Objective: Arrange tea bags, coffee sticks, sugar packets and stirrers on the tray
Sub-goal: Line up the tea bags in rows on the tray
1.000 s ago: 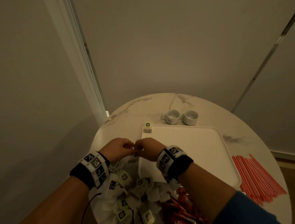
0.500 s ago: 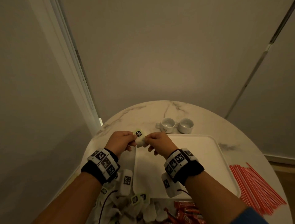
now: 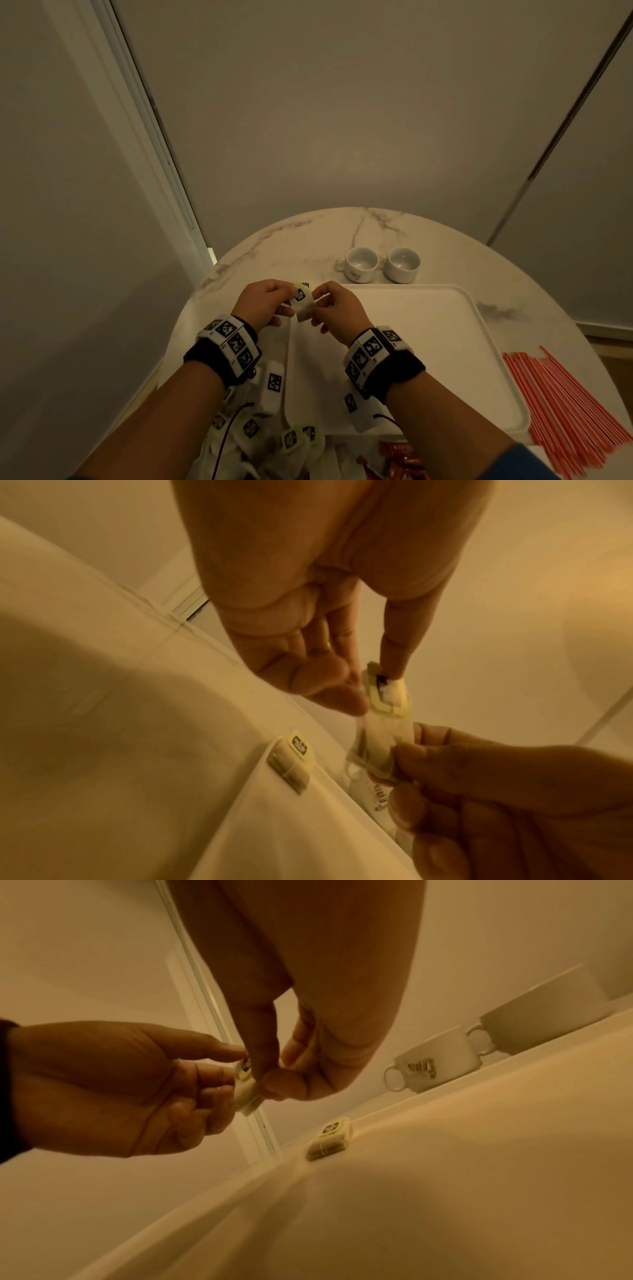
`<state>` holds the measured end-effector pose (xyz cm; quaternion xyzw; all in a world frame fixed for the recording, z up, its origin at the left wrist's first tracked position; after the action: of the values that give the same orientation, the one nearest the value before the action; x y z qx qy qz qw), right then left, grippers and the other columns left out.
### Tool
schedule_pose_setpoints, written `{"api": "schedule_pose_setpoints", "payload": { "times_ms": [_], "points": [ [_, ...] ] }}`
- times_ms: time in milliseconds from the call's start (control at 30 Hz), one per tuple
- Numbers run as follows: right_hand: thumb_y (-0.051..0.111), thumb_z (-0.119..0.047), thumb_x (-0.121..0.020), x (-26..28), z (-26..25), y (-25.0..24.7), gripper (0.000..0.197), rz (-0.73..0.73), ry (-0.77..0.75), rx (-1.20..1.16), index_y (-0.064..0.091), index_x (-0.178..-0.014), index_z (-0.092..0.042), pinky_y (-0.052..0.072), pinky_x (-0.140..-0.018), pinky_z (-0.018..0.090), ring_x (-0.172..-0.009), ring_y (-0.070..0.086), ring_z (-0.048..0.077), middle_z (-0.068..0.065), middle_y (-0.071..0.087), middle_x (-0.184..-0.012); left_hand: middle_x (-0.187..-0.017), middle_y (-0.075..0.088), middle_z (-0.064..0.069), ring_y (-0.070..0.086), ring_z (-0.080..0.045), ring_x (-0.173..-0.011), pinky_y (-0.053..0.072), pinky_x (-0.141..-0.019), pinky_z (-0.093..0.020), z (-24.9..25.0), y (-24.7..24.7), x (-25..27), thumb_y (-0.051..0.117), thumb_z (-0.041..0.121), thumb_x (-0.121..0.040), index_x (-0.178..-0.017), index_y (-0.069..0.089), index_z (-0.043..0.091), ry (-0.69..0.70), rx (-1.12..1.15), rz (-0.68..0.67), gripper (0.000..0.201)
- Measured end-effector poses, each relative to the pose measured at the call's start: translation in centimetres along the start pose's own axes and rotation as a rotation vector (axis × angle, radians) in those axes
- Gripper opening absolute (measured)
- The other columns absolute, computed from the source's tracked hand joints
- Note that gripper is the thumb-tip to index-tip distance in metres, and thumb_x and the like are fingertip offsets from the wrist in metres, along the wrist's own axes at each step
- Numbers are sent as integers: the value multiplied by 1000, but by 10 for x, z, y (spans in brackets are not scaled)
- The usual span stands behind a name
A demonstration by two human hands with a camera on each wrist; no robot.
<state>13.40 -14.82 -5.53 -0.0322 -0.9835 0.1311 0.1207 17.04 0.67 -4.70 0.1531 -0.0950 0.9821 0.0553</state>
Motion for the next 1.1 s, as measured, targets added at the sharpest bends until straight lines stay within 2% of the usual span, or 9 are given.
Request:
{"api": "schedule_pose_setpoints", "payload": {
  "times_ms": [133, 233, 333, 433, 533, 633, 733, 867, 1100],
  "points": [
    [70, -5, -77, -5, 4, 2, 19, 13, 22, 57, 59, -92, -8, 49, -53, 25, -60, 60, 15, 8, 67, -77, -75, 69, -8, 62, -12, -59, 43, -48, -24, -3, 2, -11, 67, 12, -86, -81, 71, 8, 33, -101, 21, 7],
    [74, -5, -73, -14, 13, 3, 17, 34, 98, 64, 63, -86, -5, 54, -62, 32, -59, 59, 17, 9, 65, -72, -73, 68, -8, 62, -14, -58, 46, -46, -23, -3, 6, -20, 67, 8, -86, -77, 69, 9, 41, -172, -1, 9],
    [80, -7, -70, -20, 22, 2, 19, 58, 172, 38, 62, -77, -8, 56, -67, 35, -56, 59, 19, 8, 65, -65, -77, 67, -8, 63, -16, -62, 49, -50, -26, -4, 8, -30, 64, 6, -86, -89, 66, 9, 20, -198, -4, 5],
    [78, -4, -70, -26, 27, 3, 23, 90, 231, 10, 58, -78, -11, 55, -59, 29, -55, 59, 18, 5, 63, -63, -81, 65, -7, 63, -17, -69, 50, -53, -27, -8, 8, -40, 59, 5, -87, -103, 64, 7, 15, -252, 31, 17],
    [75, -4, -69, -35, 31, 8, 21, 131, 253, 64, 58, -73, -15, 60, -72, 41, -69, 67, 26, 7, 66, -68, -81, 64, -8, 61, -22, -78, 52, -65, -31, -15, 9, -44, 56, 3, -88, -106, 67, 4, 18, -284, 53, 22],
    [71, -6, -68, -45, 34, 14, 19, 137, 251, 129, 58, -68, -19, 59, -76, 44, -80, 69, 29, 10, 71, -79, -99, 67, -13, 62, -26, -97, 53, -87, -37, -20, 13, -46, 58, 5, -89, -112, 68, 4, 24, -338, 36, 25],
    [69, -11, -76, -52, 35, 18, 17, 141, 258, 192, 58, -65, -19, 59, -78, 41, -81, 69, 28, 10, 72, -82, -106, 68, -11, 62, -25, -95, 53, -88, -39, -22, 14, -48, 56, 0, -86, -112, 69, 6, 29, -370, 28, 29],
    [62, -14, -84, -53, 31, 19, 11, 134, 252, 275, 60, -74, -16, 56, -82, 36, -88, 66, 27, 9, 70, -89, -112, 68, -12, 63, -26, -99, 53, -90, -40, -23, 13, -49, 55, 0, -85, -114, 68, 7, 40, -396, 20, 33],
    [57, -19, -91, -57, 30, 18, 7, 107, 229, 401, 60, -88, -14, 52, -83, 34, -86, 60, 23, 8, 65, -93, -115, 68, -8, 62, -23, -105, 51, -94, -39, -22, 14, -51, 58, 4, -84, -115, 69, 8, 79, -431, 4, 32]
  ]
}}
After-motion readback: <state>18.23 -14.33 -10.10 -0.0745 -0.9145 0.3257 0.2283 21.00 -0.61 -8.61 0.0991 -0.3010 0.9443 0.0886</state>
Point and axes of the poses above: each hand's wrist, its own x-axis away from the middle knuckle, its own y-axis out of the palm, z = x × y, the point moved 4 cm from there along -x, towards the middle knuckle
